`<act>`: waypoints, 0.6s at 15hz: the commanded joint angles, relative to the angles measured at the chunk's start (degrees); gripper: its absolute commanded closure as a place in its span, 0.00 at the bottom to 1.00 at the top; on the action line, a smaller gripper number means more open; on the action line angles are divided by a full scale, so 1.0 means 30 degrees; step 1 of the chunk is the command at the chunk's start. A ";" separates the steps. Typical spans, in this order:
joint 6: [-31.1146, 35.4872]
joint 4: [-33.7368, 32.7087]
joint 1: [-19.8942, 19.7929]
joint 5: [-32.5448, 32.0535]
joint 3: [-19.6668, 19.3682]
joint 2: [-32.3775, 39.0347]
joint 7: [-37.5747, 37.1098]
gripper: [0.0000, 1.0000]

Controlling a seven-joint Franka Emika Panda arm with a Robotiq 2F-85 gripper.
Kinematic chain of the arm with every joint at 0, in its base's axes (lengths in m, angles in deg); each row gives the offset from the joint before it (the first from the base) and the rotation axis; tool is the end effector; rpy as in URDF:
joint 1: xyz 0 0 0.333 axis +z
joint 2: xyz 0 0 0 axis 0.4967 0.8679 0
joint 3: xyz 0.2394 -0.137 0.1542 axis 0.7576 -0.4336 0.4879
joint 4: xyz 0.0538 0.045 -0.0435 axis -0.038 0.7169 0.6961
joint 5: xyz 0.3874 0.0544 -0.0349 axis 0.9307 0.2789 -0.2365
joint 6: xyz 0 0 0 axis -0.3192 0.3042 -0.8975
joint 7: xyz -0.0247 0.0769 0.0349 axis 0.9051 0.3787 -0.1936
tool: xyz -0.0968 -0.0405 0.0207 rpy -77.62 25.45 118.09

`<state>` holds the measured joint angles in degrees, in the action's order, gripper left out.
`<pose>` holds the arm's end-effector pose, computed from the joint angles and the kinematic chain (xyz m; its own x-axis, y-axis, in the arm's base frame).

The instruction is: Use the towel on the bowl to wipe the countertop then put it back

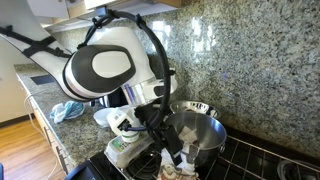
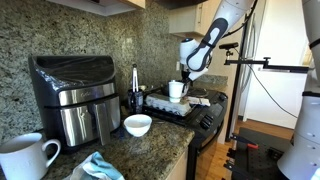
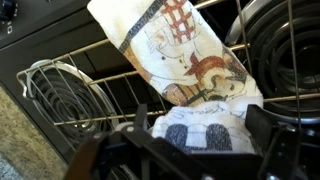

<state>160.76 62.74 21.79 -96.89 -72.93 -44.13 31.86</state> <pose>0.5215 -0.2554 0.2841 0.9339 -0.2693 0.2353 -0.3396 -0.8742 0.3471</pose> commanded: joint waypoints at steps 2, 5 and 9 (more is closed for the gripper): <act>0.2320 0.1025 0.0176 -0.1245 -0.0562 -0.0427 0.0856 0.00; 0.2999 0.1280 0.0117 -0.1173 -0.0636 -0.0370 0.1073 0.00; 0.3540 0.1511 0.0294 -0.1566 -0.0919 -0.0395 0.1481 0.00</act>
<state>168.73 65.50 21.89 -99.89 -74.29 -44.13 34.73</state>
